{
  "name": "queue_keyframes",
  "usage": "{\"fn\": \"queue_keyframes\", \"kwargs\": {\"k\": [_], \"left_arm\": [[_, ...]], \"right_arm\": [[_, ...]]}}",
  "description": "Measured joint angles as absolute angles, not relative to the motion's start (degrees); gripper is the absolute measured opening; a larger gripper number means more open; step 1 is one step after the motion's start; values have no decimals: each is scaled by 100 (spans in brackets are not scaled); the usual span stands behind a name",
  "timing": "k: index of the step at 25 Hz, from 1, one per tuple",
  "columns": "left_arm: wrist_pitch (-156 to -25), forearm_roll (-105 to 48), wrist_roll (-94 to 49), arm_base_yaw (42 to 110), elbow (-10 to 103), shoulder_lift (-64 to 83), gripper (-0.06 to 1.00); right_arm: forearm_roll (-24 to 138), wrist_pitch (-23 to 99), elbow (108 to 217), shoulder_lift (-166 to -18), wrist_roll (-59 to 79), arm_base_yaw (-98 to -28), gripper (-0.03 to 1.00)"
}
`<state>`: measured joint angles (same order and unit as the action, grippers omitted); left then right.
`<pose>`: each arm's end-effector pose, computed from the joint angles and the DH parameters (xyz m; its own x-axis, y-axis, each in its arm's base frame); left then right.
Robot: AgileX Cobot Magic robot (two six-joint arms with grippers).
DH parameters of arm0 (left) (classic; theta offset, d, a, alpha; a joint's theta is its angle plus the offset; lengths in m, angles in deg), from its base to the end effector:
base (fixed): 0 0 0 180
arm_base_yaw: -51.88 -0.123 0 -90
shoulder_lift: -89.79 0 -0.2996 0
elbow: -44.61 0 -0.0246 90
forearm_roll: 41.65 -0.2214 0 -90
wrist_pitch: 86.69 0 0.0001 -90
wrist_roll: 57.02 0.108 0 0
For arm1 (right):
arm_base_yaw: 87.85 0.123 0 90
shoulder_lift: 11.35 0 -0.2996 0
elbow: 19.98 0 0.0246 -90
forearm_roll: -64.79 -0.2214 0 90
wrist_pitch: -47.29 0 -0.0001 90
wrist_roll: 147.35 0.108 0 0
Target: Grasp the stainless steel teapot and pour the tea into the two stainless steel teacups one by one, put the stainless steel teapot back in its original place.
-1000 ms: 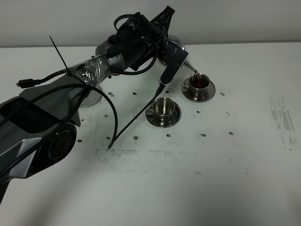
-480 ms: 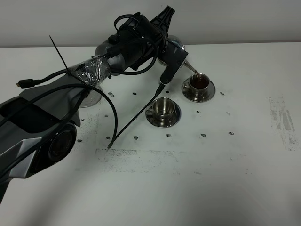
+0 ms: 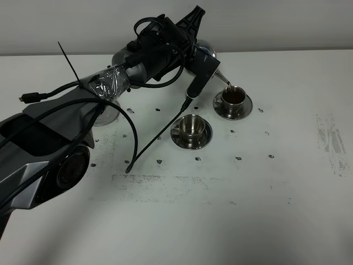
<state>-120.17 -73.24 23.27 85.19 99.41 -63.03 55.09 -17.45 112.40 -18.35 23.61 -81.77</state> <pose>0.4946 -0.2876 0.1904 0.4708 0.7835 0.4056 0.3843 -0.5960 0.7051 -0.0394 0.0124 0.2559 -0.4608 -0.1334 -0.8774 -0.2773 0.9608 -0.0005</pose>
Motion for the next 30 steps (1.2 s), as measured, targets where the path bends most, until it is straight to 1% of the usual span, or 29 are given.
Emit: {"fn": "queue_keyframes", "kwargs": {"k": [15, 20, 25, 30], "left_arm": [[-12017, -7319, 2323, 8519, 9941, -6303, 19], [-12029, -7103, 2228, 8519, 9941, -6303, 19], [-12210, -6949, 1510, 8519, 9941, -6303, 19], [-12540, -6902, 20, 8502, 9947, -6280, 19]], "right_arm": [[5509, -1745, 11240, -1835, 2361, -8177, 46], [5509, -1745, 11240, -1835, 2361, -8177, 46], [5509, -1745, 11240, -1835, 2361, -8177, 46], [5509, -1745, 11240, -1835, 2361, -8177, 46]]}}
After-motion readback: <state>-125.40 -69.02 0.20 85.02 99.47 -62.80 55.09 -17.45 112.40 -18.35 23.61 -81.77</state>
